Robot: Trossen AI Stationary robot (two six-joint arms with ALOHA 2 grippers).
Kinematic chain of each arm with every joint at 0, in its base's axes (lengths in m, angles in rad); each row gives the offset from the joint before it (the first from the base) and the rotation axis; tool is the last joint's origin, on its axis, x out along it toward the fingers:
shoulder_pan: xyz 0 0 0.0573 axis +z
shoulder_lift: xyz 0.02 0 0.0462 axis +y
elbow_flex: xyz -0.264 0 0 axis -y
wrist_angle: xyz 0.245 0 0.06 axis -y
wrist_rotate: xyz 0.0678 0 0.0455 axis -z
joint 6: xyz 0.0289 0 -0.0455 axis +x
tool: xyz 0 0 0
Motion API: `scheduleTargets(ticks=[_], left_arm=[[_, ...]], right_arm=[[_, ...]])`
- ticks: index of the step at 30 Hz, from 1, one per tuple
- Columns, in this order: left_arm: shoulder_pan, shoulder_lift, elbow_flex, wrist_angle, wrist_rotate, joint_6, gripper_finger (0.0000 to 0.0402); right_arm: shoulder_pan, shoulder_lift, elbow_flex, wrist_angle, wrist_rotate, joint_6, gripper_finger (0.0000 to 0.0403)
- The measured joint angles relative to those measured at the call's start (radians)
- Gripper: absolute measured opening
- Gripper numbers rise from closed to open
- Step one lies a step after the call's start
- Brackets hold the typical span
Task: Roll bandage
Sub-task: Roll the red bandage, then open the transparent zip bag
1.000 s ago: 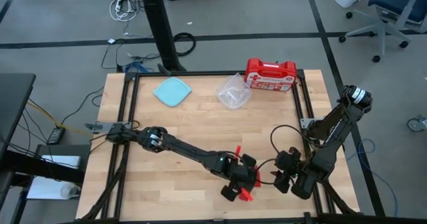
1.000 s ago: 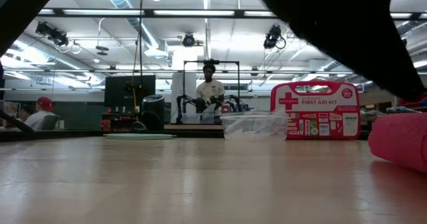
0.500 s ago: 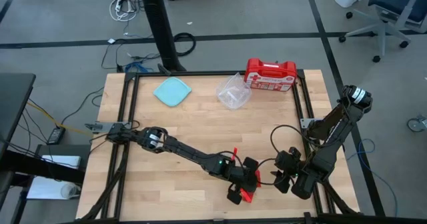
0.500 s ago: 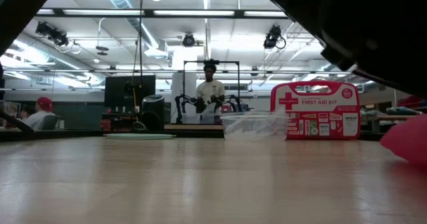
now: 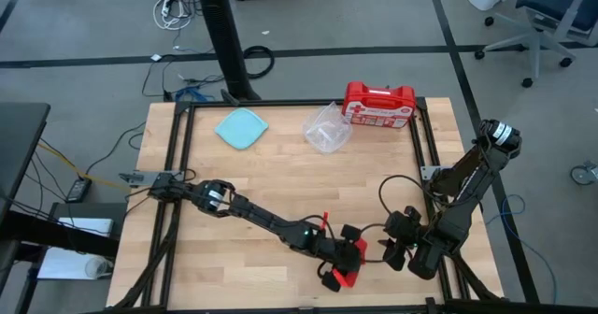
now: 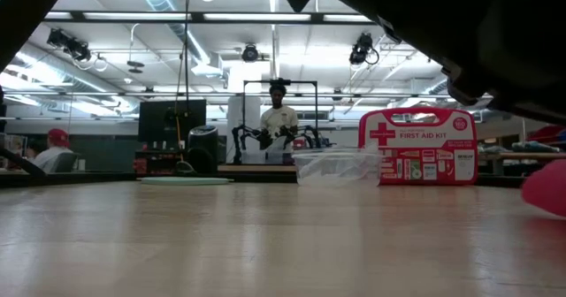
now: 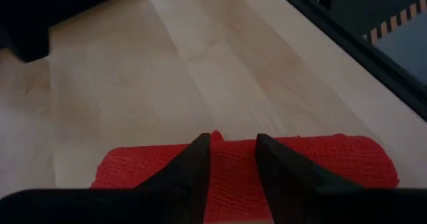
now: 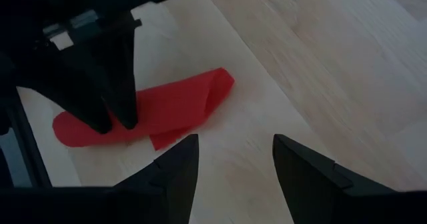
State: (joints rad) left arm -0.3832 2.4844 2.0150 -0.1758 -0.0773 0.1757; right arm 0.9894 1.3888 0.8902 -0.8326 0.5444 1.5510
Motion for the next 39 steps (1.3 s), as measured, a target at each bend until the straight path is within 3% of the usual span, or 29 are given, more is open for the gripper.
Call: scheduleTargets(ticks=[11, 22, 29, 39], left_arm=[[0.001, -0.002, 0.127, -0.071, 0.038, -0.009, 0.0127], [0.044, -0.012, 0.281, -0.386, -0.068, 0.000, 0.0127], [0.048, -0.082, 0.283, -0.330, -0.061, 0.016, 0.0127], [0.049, -0.184, 0.284, -0.333, -0.070, 0.032, 0.0127]], right_arm=[[0.000, 0.000, 0.000, 0.016, 0.035, 0.000, 0.0191], [0.000, 0.000, 0.000, 0.005, 0.141, -0.003, 0.0191], [0.026, 0.000, 0.000, -0.017, 0.269, 0.003, 0.0191], [0.055, 0.000, 0.000, -0.089, 0.320, 0.079, 0.0191]])
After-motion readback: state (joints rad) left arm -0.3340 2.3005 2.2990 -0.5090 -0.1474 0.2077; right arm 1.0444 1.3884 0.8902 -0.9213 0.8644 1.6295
